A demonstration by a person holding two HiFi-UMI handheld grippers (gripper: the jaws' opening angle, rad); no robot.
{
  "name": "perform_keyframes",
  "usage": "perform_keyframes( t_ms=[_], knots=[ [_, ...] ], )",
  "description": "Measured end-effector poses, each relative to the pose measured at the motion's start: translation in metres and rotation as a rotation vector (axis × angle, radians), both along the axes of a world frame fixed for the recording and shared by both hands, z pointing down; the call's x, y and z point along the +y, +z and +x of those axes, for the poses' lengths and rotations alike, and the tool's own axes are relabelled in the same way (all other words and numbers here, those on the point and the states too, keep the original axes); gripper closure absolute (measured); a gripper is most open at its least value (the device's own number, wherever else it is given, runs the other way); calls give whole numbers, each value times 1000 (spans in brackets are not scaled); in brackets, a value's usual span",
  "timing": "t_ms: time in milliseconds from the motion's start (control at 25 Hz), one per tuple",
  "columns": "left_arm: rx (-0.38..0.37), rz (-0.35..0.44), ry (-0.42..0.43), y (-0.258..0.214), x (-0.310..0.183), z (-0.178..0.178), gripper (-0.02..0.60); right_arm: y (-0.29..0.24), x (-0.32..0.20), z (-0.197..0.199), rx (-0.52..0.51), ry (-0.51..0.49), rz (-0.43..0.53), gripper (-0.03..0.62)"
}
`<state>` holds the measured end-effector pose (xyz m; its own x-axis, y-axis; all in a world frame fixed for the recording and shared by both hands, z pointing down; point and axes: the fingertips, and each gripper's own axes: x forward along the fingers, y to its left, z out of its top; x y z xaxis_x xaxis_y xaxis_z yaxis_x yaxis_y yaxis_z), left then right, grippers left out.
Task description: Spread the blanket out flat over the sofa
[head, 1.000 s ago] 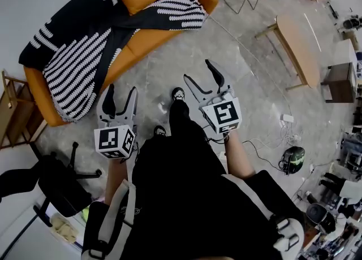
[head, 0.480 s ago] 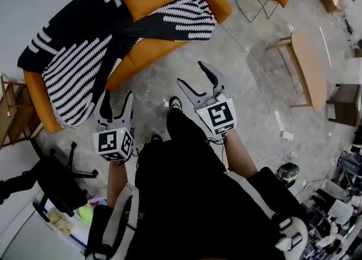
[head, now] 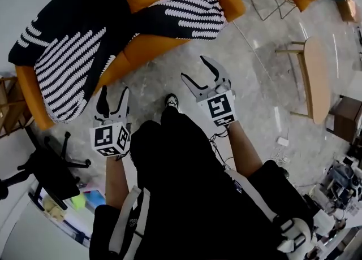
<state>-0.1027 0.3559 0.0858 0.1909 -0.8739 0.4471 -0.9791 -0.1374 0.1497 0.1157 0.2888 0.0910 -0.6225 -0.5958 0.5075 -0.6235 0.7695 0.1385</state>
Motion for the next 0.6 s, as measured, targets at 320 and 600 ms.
perform_keyframes(
  t_ms=[320,600],
  knots=[
    [-8,-79,-73,66,-35,-32,290,67,-35,-9,31,-10,-114,290],
    [-11,-199,-140,146,-65,-85,290,132,-88,-32,110,-32,-144,290]
  ],
)
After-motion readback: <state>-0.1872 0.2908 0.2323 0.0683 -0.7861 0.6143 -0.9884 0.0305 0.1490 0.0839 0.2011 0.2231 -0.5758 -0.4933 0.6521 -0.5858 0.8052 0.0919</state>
